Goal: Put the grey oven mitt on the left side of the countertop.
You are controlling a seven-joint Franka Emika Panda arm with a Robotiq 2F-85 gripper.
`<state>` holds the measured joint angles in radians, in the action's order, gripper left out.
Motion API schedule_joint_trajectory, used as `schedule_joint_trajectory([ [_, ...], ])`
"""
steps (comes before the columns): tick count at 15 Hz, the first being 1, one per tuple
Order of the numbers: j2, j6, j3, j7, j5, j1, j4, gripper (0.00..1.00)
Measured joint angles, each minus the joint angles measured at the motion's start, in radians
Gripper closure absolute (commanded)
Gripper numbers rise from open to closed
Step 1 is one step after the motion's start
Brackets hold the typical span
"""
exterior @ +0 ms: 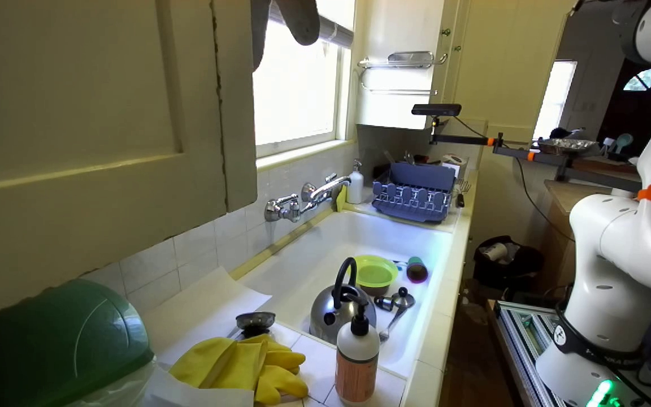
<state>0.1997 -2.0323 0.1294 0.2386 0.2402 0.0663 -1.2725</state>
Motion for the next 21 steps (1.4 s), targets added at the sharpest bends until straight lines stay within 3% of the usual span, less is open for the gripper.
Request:
schedule_joint_trajectory([
  [8, 0.043, 0.008, -0.007, -0.022, 0.061, 0.0, 0.061, 0.98],
  [13, 0.077, 0.197, -0.063, -0.069, 0.055, -0.008, 0.053, 0.98],
  [16, 0.119, 0.257, -0.109, -0.146, 0.055, -0.012, -0.007, 0.98],
  [21, 0.213, 0.268, -0.144, -0.283, 0.056, -0.011, -0.204, 0.98],
])
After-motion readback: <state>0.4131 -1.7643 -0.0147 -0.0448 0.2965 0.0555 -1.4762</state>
